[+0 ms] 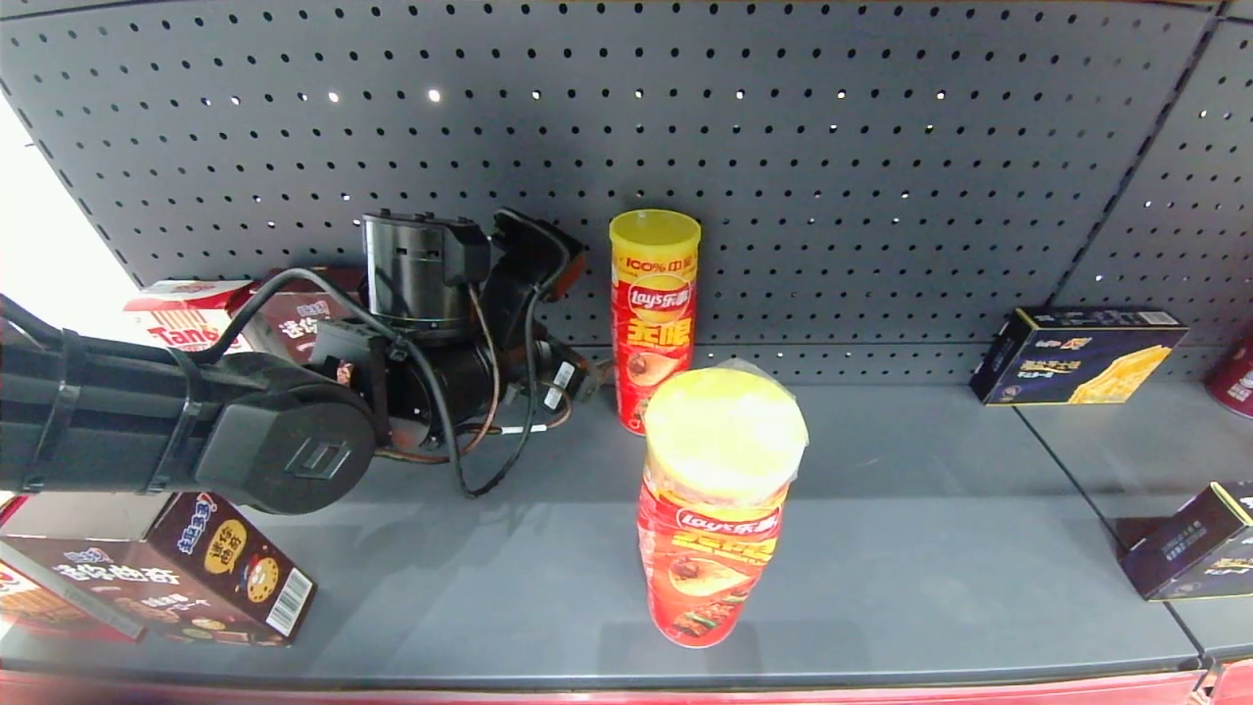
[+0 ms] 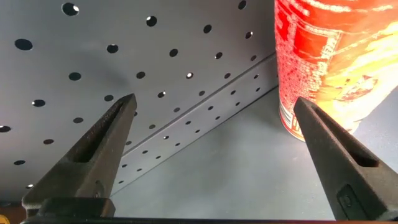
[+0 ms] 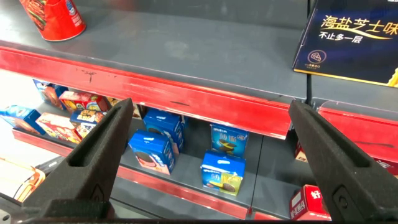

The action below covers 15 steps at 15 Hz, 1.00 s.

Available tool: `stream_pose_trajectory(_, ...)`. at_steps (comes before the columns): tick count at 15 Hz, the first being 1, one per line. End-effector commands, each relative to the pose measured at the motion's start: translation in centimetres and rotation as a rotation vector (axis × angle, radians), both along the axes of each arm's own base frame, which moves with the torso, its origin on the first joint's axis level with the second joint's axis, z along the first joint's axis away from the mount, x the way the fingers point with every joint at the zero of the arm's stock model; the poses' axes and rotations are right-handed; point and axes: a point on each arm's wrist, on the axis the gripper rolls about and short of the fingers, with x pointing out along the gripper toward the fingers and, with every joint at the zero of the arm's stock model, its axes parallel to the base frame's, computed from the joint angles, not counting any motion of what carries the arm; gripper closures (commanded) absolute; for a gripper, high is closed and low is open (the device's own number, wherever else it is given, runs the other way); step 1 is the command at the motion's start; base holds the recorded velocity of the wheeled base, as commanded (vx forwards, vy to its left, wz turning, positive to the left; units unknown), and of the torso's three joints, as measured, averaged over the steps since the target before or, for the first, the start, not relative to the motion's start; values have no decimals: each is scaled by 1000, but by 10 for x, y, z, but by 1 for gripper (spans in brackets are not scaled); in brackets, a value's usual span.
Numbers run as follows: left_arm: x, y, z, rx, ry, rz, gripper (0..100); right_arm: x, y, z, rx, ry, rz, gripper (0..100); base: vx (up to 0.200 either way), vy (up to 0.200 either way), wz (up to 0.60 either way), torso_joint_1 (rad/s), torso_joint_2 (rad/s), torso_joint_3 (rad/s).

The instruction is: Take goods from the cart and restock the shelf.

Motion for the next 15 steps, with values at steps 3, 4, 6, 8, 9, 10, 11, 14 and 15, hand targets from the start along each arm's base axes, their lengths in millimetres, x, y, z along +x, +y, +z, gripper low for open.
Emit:
stream_pose_trajectory(3, -4, 2, 8, -10, -20, 2, 0, 0, 0, 0, -1, 1, 1, 0, 0, 0, 0, 0, 0, 0)
stream_pose_trajectory(4, -11, 7, 23, -28, -55, 6, 0, 0, 0, 0, 0, 0, 1, 0, 0, 0, 0, 0, 0, 0)
stream_pose_trajectory(6, -26, 17, 42, -54, -101, 9, 0, 0, 0, 0, -1, 1, 1, 0, 0, 0, 0, 0, 0, 0)
stream_pose_trajectory(8, -46, 26, 62, -84, -153, 7, 0, 0, 0, 0, -1, 1, 1, 0, 0, 0, 0, 0, 0, 0)
stream_pose_trajectory(9, -59, 31, 73, -102, -180, -1, 0, 0, 0, 0, -1, 1, 1, 0, 0, 0, 0, 0, 0, 0)
stream_pose_trajectory(10, -69, 37, 77, -109, -193, -1, 0, 0, 0, 0, 0, 0, 1, 0, 0, 0, 0, 0, 0, 0)
stream_pose_trajectory(11, -76, 41, 78, -111, -196, 2, 0, 0, 0, 0, 0, 0, 1, 0, 0, 0, 0, 0, 0, 0)
stream_pose_trajectory(14, -107, 60, 77, -114, -205, 10, 0, 0, 0, 0, -1, 1, 1, 0, 0, 0, 0, 0, 0, 0)
stream_pose_trajectory(15, -121, 68, 76, -119, -211, 8, 0, 0, 0, 0, -1, 1, 1, 0, 0, 0, 0, 0, 0, 0)
